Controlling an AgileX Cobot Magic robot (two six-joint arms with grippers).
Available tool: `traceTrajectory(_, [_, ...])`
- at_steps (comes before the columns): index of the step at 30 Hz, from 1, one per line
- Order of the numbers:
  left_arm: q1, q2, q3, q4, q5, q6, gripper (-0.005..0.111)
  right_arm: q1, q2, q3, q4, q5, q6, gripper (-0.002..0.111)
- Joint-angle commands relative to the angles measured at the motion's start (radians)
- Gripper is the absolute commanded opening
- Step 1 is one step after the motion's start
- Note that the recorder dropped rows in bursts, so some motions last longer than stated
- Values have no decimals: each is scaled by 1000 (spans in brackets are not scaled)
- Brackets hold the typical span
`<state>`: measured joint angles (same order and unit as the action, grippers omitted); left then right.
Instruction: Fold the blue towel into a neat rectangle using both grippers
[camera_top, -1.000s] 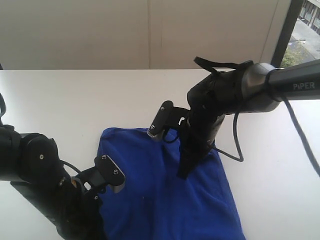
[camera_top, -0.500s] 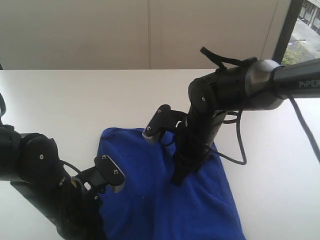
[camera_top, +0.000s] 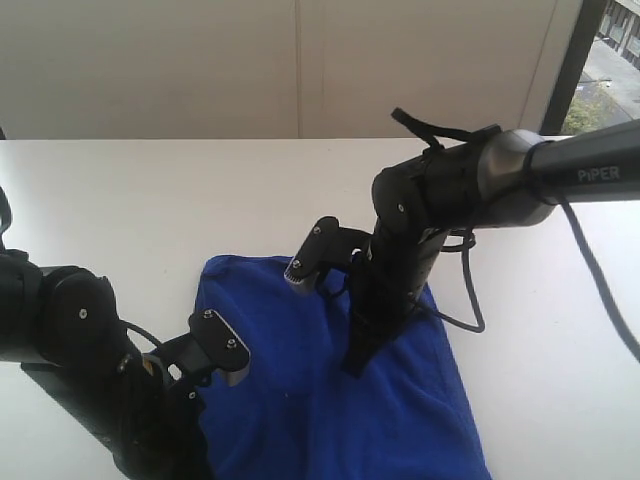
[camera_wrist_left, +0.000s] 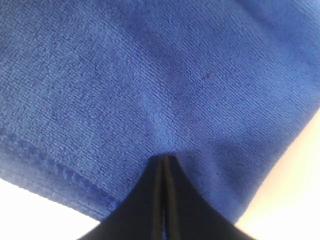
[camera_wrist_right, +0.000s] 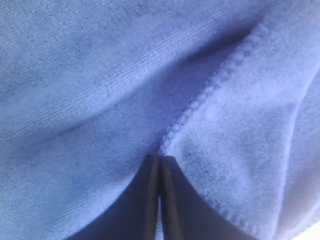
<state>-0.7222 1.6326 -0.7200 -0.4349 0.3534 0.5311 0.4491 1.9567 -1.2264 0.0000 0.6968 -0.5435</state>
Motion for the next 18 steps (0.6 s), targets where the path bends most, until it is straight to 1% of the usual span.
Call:
traceTrajectory(1, [-6, -4, 10, -9, 16, -5, 0, 1, -29, -12, -42, -13, 5, 0])
traceTrajectory(6, [-6, -4, 10, -9, 14, -5, 0, 1, -29, -10, -90, -15, 32, 0])
traceTrajectory(9, [-6, -4, 10, -9, 16, -5, 0, 1, -29, -10, -174, -15, 89, 0])
traceTrajectory(14, [-6, -4, 10, -9, 16, -5, 0, 1, -29, -10, -426, -30, 285, 0])
traceTrajectory(18, [-6, -4, 10, -13, 18, -5, 0, -2, -29, -10, -563, -81, 403, 0])
